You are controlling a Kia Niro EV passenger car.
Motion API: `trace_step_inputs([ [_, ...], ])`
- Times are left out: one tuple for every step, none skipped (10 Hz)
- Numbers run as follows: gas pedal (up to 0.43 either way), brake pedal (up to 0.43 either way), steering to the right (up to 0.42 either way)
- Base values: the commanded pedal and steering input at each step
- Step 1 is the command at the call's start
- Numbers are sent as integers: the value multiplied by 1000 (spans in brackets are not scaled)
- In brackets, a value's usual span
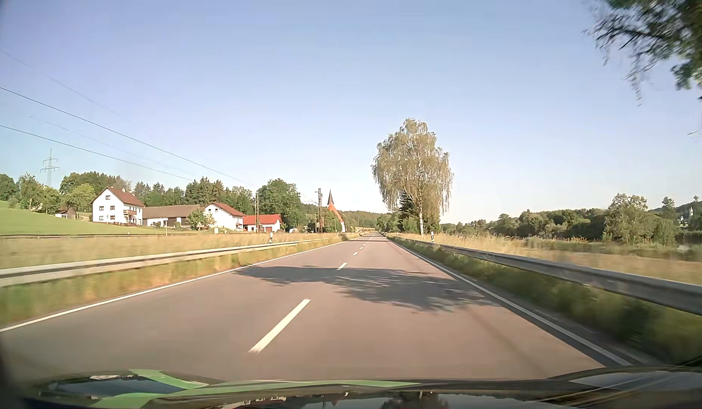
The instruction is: Follow the waypoints while adhering to traffic rules and regulations
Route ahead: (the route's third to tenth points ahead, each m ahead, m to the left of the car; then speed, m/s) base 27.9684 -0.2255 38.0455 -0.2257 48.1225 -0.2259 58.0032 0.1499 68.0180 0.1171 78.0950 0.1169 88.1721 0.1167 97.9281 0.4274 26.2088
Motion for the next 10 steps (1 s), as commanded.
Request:
trace_step_inputs([
  [268,0,0],
  [268,0,0],
  [268,0,0],
  [268,0,0],
  [280,0,0],
  [280,0,0],
  [287,0,0],
  [311,0,0],
  [319,0,-1],
  [331,0,-1],
])
